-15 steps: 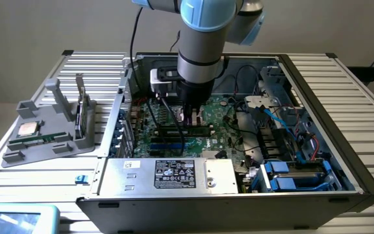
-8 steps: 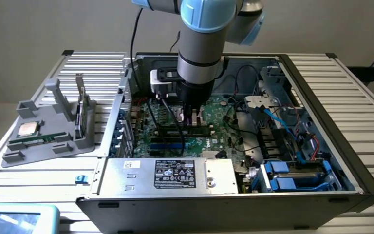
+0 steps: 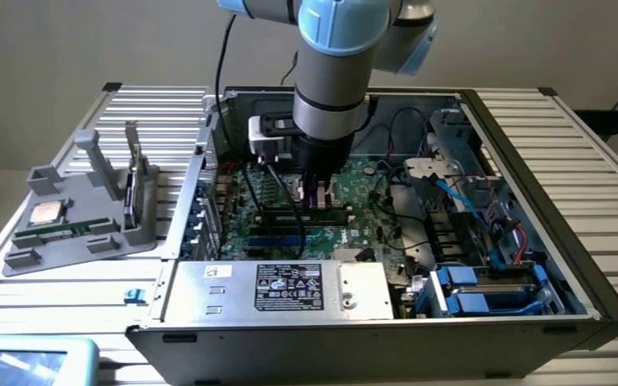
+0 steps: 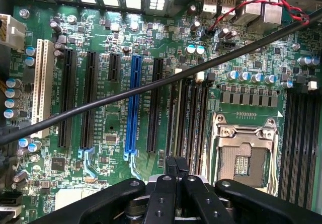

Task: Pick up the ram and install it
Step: 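Press down the ram until it locks into place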

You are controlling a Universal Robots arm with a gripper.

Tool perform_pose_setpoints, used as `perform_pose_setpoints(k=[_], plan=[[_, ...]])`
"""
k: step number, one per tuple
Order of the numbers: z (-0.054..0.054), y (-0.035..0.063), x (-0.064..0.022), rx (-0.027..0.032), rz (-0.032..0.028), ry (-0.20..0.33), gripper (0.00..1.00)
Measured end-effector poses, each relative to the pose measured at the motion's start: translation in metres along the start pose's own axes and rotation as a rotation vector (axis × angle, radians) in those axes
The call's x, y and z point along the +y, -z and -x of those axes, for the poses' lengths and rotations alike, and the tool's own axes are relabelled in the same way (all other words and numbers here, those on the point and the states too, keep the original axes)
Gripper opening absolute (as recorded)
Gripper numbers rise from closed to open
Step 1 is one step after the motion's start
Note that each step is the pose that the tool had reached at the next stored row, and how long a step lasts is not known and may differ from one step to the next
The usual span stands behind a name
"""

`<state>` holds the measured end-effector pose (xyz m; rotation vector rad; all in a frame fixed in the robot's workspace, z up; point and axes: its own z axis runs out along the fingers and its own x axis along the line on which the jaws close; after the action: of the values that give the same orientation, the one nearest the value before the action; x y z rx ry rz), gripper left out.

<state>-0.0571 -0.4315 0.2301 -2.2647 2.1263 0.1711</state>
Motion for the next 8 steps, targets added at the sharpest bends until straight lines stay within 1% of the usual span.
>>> perform_pose_setpoints(k=[8], plan=[[-0.0001,-0.0011,0.0,0.0004,-0.0004,0.004,0.09]])
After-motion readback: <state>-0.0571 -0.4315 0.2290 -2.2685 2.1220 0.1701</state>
